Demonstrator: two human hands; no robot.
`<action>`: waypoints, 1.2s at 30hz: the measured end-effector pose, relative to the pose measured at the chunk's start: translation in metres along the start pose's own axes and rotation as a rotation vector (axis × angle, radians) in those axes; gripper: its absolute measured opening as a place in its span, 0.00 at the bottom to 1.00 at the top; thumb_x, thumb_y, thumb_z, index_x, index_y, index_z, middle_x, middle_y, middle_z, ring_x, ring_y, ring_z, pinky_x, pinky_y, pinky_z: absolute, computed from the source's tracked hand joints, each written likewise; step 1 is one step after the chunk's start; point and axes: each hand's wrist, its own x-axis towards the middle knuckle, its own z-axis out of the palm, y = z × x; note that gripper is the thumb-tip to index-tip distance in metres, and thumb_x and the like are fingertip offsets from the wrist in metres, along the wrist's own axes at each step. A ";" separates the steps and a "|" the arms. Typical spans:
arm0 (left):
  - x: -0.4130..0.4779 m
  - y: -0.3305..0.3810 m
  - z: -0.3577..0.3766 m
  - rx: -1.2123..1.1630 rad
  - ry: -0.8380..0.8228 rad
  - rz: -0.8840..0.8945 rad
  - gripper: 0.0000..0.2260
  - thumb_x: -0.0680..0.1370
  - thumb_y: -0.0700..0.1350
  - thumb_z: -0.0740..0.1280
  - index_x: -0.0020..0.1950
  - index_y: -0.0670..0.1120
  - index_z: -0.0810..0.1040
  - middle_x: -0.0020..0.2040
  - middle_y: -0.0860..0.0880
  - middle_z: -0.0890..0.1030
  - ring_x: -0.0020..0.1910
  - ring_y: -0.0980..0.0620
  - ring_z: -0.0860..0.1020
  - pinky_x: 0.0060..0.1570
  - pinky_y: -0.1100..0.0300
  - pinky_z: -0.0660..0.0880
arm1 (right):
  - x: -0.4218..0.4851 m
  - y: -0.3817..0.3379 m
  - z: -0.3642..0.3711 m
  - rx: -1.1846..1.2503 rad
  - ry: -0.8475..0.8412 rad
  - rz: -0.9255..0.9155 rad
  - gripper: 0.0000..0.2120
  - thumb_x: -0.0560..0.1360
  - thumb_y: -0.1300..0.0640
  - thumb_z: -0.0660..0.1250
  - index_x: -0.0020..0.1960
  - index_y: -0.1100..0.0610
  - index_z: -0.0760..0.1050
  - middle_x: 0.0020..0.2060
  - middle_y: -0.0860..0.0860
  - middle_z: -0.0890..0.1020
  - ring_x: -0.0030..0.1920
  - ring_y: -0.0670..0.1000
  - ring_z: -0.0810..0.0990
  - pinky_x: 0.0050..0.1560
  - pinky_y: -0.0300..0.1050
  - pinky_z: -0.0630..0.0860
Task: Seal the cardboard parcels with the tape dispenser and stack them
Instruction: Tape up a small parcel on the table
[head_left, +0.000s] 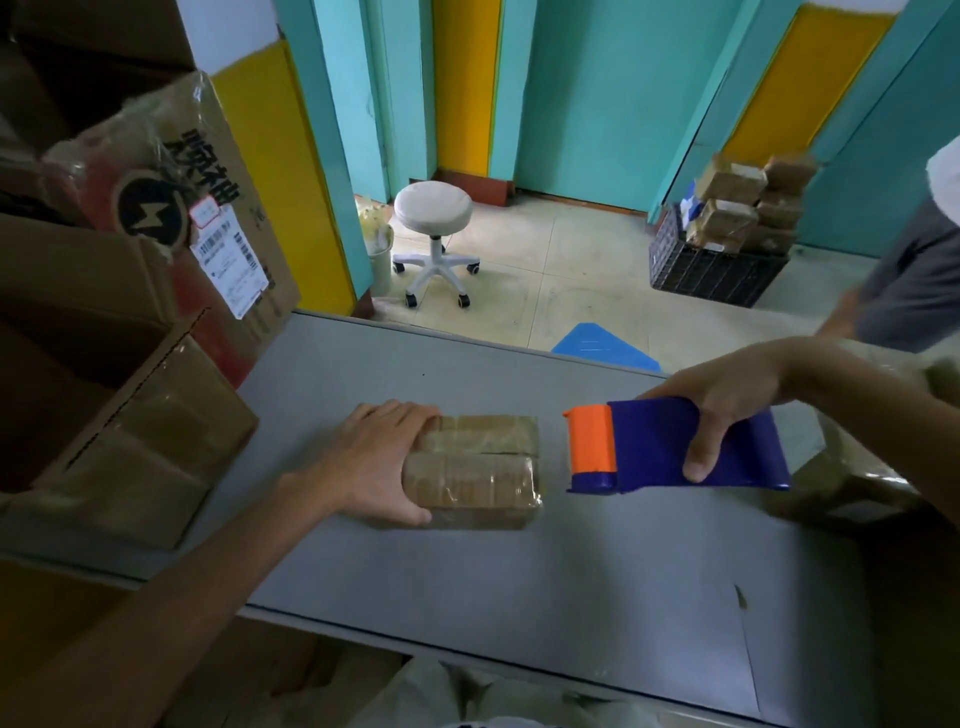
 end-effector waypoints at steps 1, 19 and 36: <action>0.000 0.000 -0.001 0.003 -0.007 -0.001 0.44 0.61 0.64 0.72 0.71 0.51 0.57 0.66 0.53 0.66 0.65 0.54 0.64 0.64 0.60 0.56 | 0.004 0.002 0.000 0.004 0.001 -0.003 0.30 0.57 0.52 0.76 0.58 0.48 0.72 0.49 0.47 0.83 0.51 0.52 0.82 0.53 0.48 0.79; 0.007 -0.008 0.004 -0.031 -0.078 -0.017 0.48 0.58 0.66 0.67 0.73 0.52 0.53 0.68 0.54 0.61 0.65 0.55 0.59 0.62 0.61 0.54 | 0.051 0.038 0.003 0.167 -0.140 -0.110 0.36 0.56 0.50 0.76 0.63 0.53 0.70 0.52 0.50 0.83 0.53 0.54 0.82 0.54 0.52 0.79; 0.006 -0.011 0.014 -0.041 -0.009 0.049 0.48 0.55 0.69 0.64 0.71 0.50 0.59 0.64 0.53 0.66 0.61 0.56 0.61 0.55 0.66 0.51 | 0.091 0.013 0.016 -0.002 -0.030 -0.083 0.29 0.59 0.49 0.76 0.57 0.41 0.69 0.51 0.41 0.78 0.53 0.47 0.78 0.57 0.50 0.75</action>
